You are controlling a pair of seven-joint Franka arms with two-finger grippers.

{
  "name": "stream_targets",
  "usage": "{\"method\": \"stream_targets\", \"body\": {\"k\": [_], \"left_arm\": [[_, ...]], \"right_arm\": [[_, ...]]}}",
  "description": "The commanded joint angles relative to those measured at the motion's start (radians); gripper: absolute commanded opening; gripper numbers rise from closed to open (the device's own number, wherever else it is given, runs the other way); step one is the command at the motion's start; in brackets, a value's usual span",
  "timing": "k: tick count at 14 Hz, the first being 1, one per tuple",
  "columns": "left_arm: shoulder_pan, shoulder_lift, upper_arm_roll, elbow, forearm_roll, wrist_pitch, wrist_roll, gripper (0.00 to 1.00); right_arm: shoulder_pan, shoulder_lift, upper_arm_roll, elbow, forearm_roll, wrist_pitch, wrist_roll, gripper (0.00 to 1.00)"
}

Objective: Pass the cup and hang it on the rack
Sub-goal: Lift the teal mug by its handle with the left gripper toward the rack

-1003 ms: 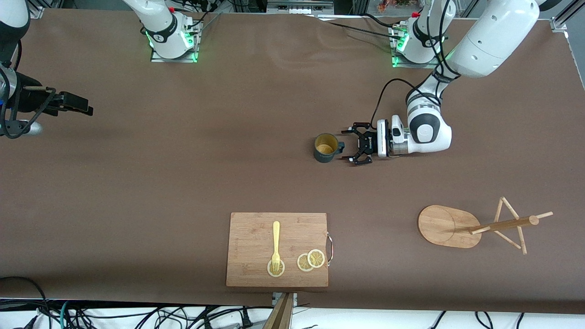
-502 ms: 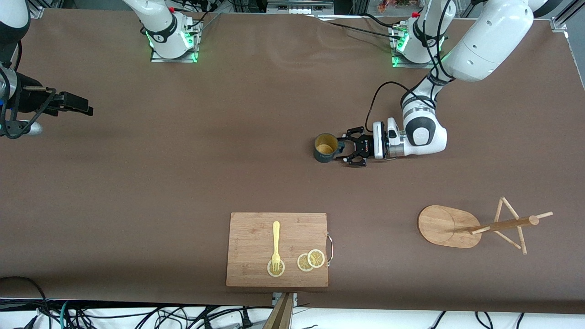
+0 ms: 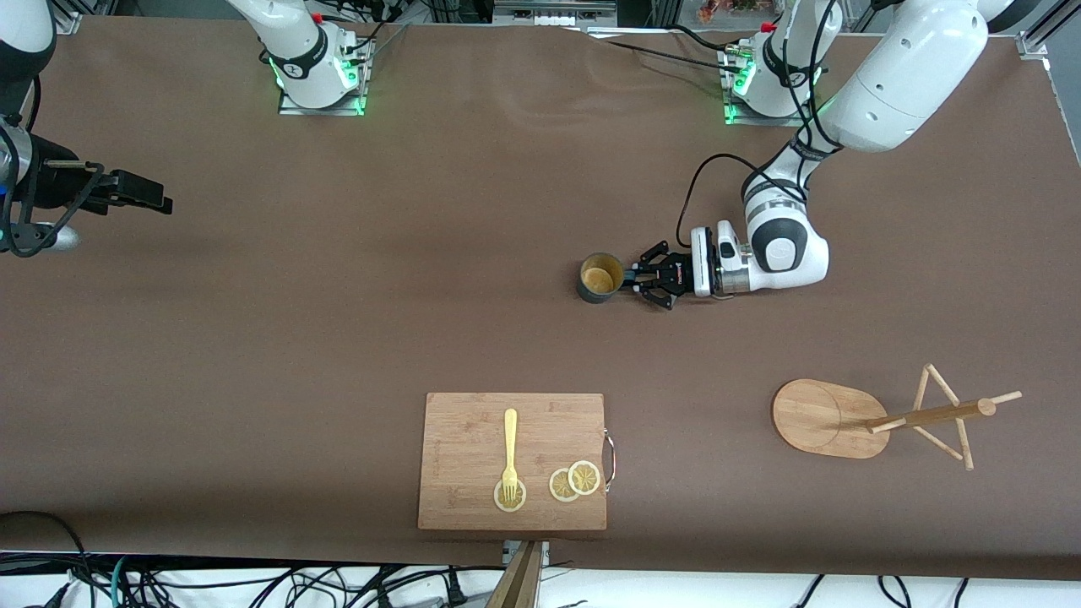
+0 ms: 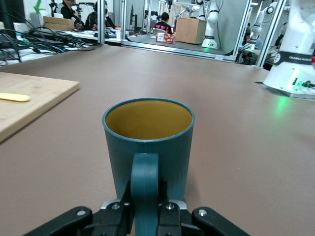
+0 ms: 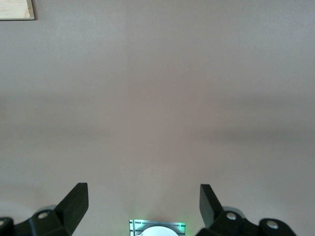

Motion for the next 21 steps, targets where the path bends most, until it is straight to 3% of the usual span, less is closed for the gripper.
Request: {"method": "stream_targets", "body": {"k": [1,4,8,12,21], "left_arm": [[0.069,-0.094,0.008,-0.033,0.034,-0.009,-0.016,0.00],[0.150,-0.163,0.047,-0.039,0.164,-0.041,-0.174,0.00],[0.279,-0.163,0.111,-0.039,0.171,-0.190,-0.361,0.00],[0.391,-0.148,0.122,0.011,0.203,-0.378,-0.453,0.00],[0.595,-0.146,0.127,0.088,0.328,-0.759,-1.139,0.00]], "right_arm": [[-0.019,0.005,0.012,0.012,0.019,-0.011,-0.006,1.00],[-0.019,0.006,0.012,0.012,0.021,-0.007,-0.006,1.00],[-0.019,0.006,0.013,0.012,0.021,-0.007,-0.006,1.00],[-0.019,0.006,0.013,0.012,0.021,-0.014,-0.011,1.00],[-0.021,0.006,0.012,0.012,0.021,-0.008,-0.008,1.00]]}}
